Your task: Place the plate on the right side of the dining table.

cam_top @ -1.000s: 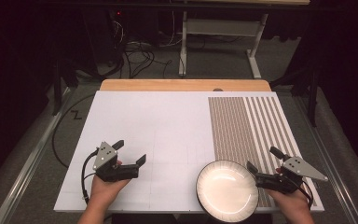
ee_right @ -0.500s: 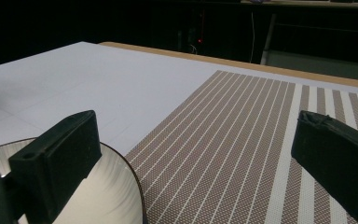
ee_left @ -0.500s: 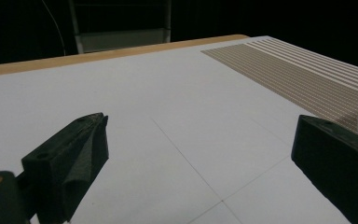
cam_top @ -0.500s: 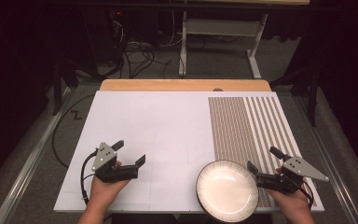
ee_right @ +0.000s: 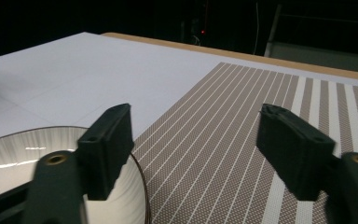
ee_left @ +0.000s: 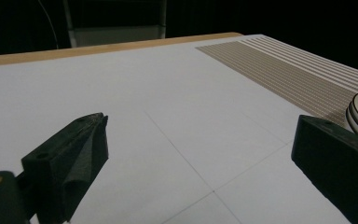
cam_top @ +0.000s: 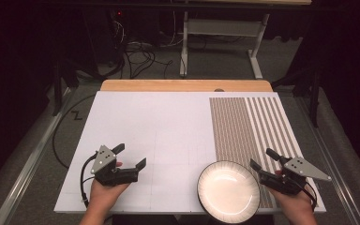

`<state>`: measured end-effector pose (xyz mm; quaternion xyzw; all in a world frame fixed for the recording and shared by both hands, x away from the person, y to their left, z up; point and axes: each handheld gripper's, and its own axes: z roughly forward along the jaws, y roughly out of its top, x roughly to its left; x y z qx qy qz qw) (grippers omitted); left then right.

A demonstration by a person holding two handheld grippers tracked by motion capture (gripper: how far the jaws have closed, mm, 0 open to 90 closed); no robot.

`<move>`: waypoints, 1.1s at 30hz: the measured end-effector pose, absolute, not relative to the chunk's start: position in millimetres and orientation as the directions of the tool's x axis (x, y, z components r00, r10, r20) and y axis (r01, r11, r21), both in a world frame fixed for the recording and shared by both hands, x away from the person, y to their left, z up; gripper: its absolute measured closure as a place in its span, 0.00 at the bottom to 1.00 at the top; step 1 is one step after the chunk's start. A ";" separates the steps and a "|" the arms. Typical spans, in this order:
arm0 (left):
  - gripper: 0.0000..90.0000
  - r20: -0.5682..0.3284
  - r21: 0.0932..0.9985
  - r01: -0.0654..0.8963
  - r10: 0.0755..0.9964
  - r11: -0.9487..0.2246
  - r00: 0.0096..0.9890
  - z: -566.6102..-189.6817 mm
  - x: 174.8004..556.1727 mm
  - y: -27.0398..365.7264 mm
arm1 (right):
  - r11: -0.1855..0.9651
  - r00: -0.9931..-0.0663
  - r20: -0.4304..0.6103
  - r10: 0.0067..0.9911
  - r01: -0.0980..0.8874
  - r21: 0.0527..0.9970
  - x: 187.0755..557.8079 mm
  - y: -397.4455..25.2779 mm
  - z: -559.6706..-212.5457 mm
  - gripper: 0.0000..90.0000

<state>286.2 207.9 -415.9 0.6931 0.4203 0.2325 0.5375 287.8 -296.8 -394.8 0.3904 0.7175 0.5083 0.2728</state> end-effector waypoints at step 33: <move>0.01 -0.100 0.947 0.307 0.831 -0.089 0.548 -415.5 280.1 206.6 | 0.392 -0.727 0.048 0.684 0.423 0.817 275.9 -314.1 -383.6 1.00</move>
